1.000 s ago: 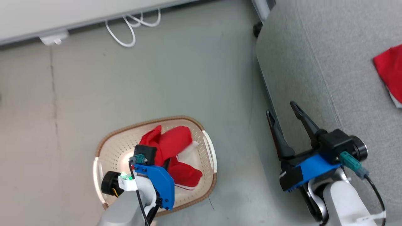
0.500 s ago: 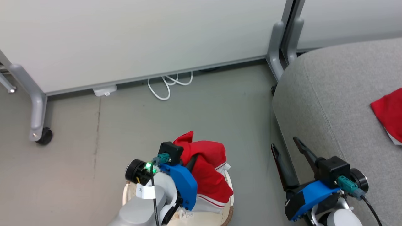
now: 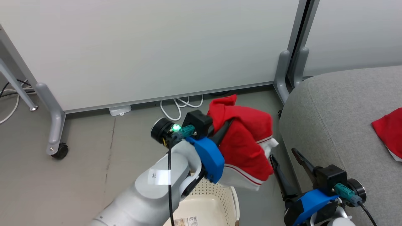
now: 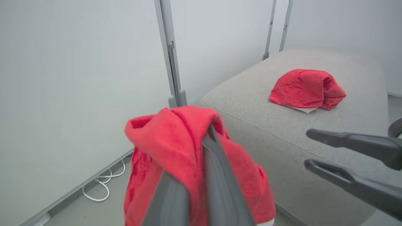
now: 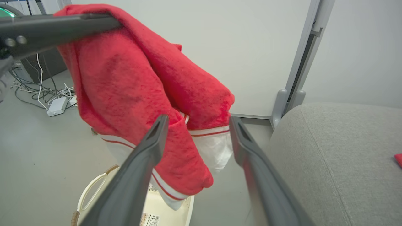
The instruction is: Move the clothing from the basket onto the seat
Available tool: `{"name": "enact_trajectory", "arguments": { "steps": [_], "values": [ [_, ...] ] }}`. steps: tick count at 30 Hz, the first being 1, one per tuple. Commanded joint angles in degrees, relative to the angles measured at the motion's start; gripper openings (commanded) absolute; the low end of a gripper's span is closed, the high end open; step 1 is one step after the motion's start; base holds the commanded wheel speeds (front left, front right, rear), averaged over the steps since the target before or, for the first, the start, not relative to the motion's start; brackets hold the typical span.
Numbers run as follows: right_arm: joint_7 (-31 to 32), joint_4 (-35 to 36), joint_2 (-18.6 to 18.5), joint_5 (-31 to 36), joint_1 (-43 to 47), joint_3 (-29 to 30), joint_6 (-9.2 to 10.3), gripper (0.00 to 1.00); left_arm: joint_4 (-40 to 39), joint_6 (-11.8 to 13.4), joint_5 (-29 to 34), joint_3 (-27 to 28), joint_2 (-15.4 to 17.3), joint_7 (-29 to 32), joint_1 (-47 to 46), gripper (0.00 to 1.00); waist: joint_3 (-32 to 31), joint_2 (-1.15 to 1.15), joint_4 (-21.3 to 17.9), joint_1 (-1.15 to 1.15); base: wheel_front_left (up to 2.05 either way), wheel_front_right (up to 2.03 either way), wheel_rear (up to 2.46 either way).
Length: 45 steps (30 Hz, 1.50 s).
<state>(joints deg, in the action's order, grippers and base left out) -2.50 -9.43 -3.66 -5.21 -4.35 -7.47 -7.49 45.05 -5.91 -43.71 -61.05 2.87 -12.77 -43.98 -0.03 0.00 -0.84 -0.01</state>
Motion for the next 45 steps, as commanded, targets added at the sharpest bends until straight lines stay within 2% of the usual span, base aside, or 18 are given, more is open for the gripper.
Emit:
{"name": "enact_trajectory", "arguments": {
  "steps": [1, 15, 26, 33, 45],
  "values": [
    [0.3, 0.2, 0.2, -0.2, 1.0, 0.0, -0.01, 1.0, -0.9, 0.5, -0.5, -0.6, 0.0, -0.4, -1.5, 0.0, -0.1, 0.0, 0.1, 0.01, 0.0, 0.0, 0.0],
    [0.3, 0.1, 0.3, -0.2, 1.0, -0.5, -0.01, 1.0, -5.6, 3.3, -6.6, -5.4, 0.0, -0.6, -7.7, 0.0, -0.6, 0.0, 0.4, 0.01, 0.0, 0.0, 0.0],
    [0.8, 0.0, 0.3, -0.7, 0.2, -0.9, -0.01, 1.0, -5.2, 3.8, -9.4, -8.5, 0.0, -1.1, -8.3, 0.0, -0.2, 0.0, 0.8, 0.01, 0.0, 0.0, 0.0],
    [2.2, -1.9, -1.5, -2.2, -4.0, -4.2, -0.01, 1.0, -5.4, 3.9, -10.6, -9.9, 0.0, -1.4, -8.6, 0.0, 0.1, 0.0, 0.8, 0.01, 0.0, 0.0, 0.0],
    [2.7, -10.2, -3.3, -5.4, -13.5, -9.7, -0.01, 1.0, -6.6, 3.8, -11.7, -11.5, 0.0, -1.6, -9.3, 0.0, 1.1, 0.0, 1.7, 0.01, 0.0, 0.0, 0.0]
  ]
}}
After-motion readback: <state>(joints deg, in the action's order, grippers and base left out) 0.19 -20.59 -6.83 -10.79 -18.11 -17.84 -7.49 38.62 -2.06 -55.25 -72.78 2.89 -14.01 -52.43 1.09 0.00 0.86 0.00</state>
